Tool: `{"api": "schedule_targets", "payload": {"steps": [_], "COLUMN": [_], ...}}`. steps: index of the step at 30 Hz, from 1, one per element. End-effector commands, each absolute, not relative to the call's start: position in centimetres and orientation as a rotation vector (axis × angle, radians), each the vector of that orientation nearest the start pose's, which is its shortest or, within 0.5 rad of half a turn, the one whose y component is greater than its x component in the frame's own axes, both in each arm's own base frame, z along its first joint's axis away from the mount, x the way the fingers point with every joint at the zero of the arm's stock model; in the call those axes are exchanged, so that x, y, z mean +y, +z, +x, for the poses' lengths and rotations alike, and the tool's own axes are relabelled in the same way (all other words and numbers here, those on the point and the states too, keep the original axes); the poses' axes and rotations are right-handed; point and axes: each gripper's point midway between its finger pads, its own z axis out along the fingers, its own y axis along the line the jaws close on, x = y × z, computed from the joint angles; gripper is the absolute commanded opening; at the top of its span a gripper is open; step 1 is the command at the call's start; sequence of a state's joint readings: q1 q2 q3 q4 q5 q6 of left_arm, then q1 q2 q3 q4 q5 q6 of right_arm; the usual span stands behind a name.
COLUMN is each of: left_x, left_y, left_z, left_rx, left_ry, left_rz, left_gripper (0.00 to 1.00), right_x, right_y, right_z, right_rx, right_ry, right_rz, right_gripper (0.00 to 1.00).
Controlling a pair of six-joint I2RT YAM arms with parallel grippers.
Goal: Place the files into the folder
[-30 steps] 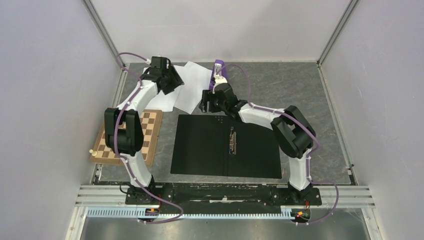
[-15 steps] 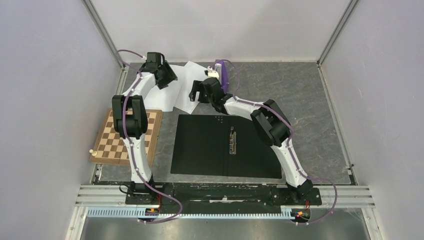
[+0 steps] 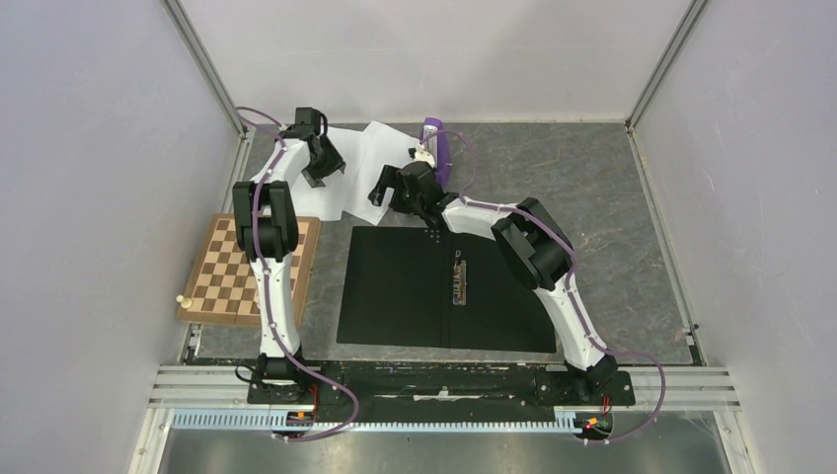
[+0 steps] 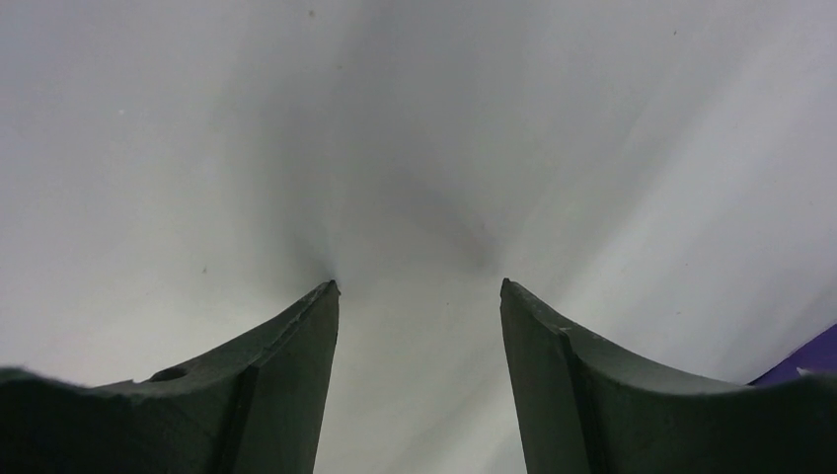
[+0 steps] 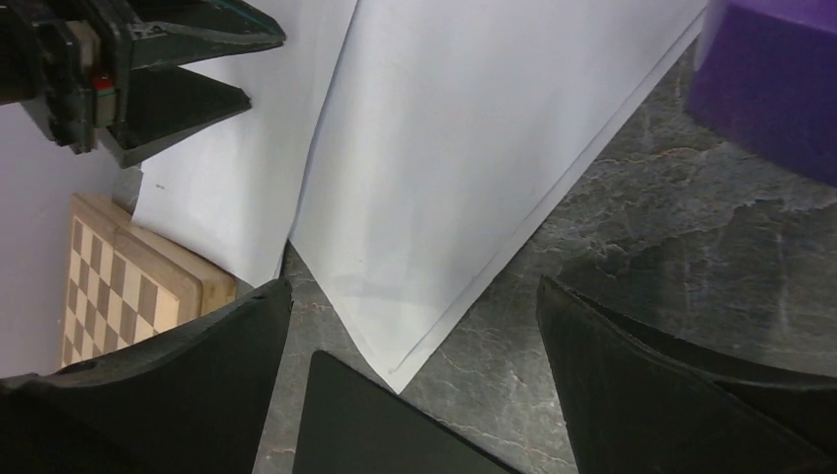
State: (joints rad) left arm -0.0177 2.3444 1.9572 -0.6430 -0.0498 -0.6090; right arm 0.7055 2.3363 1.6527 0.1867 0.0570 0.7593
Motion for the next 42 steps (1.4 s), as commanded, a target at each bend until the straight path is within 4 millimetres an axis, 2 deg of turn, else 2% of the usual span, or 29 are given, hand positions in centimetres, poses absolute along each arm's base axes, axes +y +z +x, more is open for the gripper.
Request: {"api": "schedule_targets", "payload": {"steps": [1,6,11,17,22,25,30,38,42], "left_x": [-3.8,-6.2,-9.0,-10.5,-11.6,-11.7,-11.6,-11.7,-11.6], "left_y": [1.7,1.1,0.6,0.6,1.2,1.7,2.6,4.6,7.2], "left_z": [53.9,52.5,51.1,50.2,49.5,49.2,48.8,48.6,49.2], "left_rx": [2.593,2.668,2.730,2.768,2.778,2.775,2.762,2.725,2.665], "left_ry": [-0.170,-0.181,-0.255,-0.350,-0.442,-0.464,-0.478,-0.524,-0.557], "left_rz": [-0.847,-0.807,-0.767,-0.751,-0.746,-0.746,-0.737,-0.720,-0.693], "left_gripper": [0.67,0.67,0.67,0.67,0.65,0.65,0.65,0.65,0.65], "right_x": [44.0,45.5,47.0,47.7,47.6,47.2,47.0,47.1,46.9], "right_y": [1.6,0.7,0.9,1.5,1.0,1.2,1.8,2.9,4.6], "right_z": [45.8,46.4,47.3,48.2,48.7,48.6,48.8,49.2,49.2], "right_rx": [2.274,2.287,2.275,2.245,2.247,2.234,2.217,2.190,2.164], "right_ry": [0.865,0.926,1.000,1.072,1.092,1.094,1.084,1.080,1.022], "right_rz": [0.118,0.110,0.110,0.119,0.153,0.179,0.196,0.179,0.107], "right_gripper": [0.98,0.98,0.98,0.98,0.96,0.81,0.47,0.17,0.07]}}
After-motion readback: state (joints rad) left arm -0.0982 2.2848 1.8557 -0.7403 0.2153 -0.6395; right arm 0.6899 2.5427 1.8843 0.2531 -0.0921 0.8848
